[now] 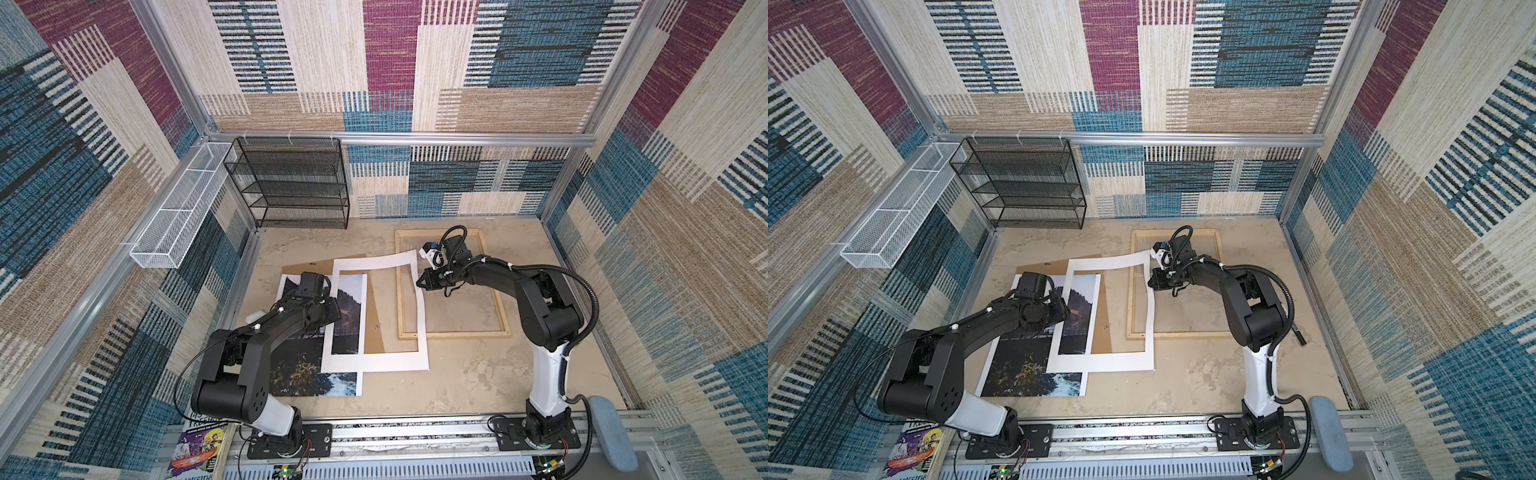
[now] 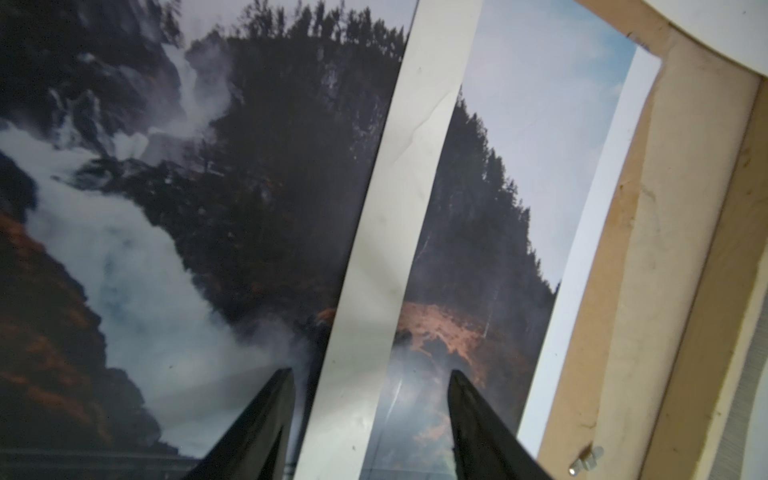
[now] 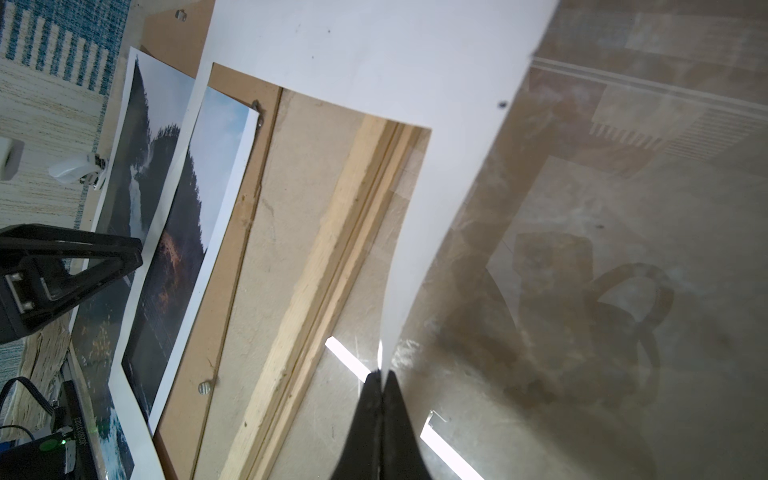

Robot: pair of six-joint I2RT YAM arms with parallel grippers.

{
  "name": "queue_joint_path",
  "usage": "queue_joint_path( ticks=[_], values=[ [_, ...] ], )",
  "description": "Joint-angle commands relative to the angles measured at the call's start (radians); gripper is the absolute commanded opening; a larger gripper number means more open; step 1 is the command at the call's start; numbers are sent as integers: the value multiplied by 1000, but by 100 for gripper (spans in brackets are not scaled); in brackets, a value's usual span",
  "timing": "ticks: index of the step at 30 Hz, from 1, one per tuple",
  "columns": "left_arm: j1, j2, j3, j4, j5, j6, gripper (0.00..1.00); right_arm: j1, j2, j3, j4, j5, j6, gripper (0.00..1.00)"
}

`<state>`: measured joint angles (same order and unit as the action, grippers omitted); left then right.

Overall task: Put the photo into the frame
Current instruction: 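Carry the white mat over the wooden frame with both grippers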

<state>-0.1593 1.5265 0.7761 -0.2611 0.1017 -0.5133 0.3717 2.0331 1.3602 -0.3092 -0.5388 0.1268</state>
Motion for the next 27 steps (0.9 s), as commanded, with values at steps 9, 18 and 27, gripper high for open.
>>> queue_joint_path(
  ticks=[9, 18, 27],
  values=[
    [1, 4, 15, 27, 65, 7, 61, 1, -10, 1, 12, 9, -13, 2],
    [1, -16, 15, 33, 95, -2, 60, 1, -19, -11, 24, 5, -7, 2],
    [1, -116, -10, 56, 117, 12, 55, 1, -19, -8, 28, 7, -3, 2]
  ],
)
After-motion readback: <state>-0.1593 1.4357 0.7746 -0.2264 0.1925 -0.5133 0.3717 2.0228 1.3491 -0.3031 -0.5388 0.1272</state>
